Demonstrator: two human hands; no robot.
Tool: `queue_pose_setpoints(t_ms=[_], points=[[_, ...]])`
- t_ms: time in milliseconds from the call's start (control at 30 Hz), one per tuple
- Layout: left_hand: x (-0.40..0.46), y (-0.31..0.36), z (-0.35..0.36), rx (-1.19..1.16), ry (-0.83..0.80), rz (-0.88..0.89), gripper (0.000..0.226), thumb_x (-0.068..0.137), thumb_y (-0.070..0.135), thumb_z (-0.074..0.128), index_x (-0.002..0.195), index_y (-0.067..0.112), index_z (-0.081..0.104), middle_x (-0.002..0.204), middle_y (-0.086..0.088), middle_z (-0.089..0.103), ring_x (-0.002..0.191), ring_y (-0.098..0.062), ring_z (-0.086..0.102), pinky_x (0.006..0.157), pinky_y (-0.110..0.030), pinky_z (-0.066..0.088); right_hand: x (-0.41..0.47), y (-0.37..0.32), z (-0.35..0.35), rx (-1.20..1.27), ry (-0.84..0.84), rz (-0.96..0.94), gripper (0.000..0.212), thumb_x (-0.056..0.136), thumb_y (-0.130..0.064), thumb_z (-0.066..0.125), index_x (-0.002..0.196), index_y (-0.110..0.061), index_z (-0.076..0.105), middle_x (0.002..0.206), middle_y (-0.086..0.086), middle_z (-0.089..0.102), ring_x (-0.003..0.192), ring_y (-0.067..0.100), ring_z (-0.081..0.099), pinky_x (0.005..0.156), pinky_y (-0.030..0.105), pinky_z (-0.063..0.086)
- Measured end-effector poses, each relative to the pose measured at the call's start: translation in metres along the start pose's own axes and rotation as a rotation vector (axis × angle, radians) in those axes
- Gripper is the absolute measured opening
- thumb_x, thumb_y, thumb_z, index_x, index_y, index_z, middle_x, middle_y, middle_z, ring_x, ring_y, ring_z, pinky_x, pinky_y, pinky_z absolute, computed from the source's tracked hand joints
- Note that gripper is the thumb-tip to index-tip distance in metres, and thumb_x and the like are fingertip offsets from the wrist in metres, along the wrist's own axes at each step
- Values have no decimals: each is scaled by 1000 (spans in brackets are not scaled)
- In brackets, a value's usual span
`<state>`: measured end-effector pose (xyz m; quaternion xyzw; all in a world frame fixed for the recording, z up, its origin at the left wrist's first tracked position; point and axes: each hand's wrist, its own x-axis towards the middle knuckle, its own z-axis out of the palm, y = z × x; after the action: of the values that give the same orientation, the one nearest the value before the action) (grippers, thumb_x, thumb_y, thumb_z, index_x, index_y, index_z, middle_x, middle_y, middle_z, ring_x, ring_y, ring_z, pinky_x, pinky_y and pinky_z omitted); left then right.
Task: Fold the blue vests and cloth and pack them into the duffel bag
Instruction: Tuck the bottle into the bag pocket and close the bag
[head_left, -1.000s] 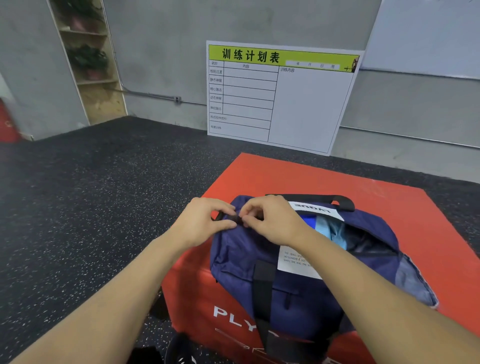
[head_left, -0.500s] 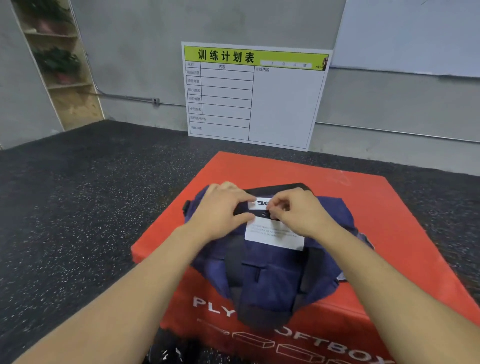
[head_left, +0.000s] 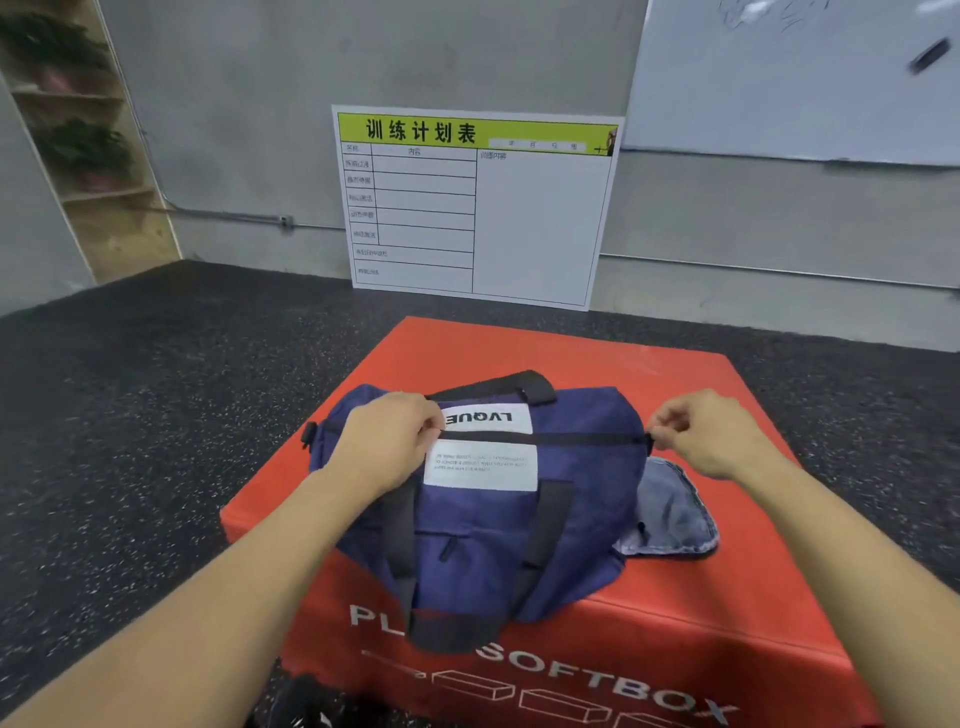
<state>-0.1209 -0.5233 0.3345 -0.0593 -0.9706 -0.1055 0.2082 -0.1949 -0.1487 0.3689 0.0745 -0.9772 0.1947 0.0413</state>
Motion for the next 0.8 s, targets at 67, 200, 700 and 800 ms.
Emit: queue_pose_setpoints(t_ms=[67, 200, 700, 800], points=[[-3, 18, 8, -107, 34, 13, 10, 92, 31, 60, 101, 31, 65, 104, 13, 67, 98, -13, 62, 72, -34, 49, 3, 3, 9, 31, 18, -42, 22, 88, -19, 73, 77, -35, 63, 79, -15, 69, 81, 17, 67, 76, 32, 50], [-16, 55, 28, -297, -148, 128, 60, 82, 59, 64, 137, 38, 52, 144, 18, 52, 128, -9, 54, 101, -38, 49, 6, -1, 28, 402, -73, -74, 29, 96, -19, 69, 123, -29, 62, 112, -8, 59, 110, 17, 57, 95, 39, 50], [9, 45, 71, -84, -309, 85, 54, 102, 44, 45, 153, 50, 29, 166, 21, -12, 121, -23, 59, 90, -40, 53, 6, -1, 59, 572, -42, 146, 27, 79, -11, 82, 102, -23, 76, 93, 2, 69, 77, 15, 62, 62, 20, 48], [30, 25, 79, -93, -361, 24, 47, 107, 38, 36, 153, 48, 32, 169, 9, -12, 140, -30, 45, 108, -44, 44, -12, -19, 69, 605, -49, 114, 14, 80, -11, 80, 92, -18, 75, 64, -4, 60, 49, 10, 53, 54, 24, 43]])
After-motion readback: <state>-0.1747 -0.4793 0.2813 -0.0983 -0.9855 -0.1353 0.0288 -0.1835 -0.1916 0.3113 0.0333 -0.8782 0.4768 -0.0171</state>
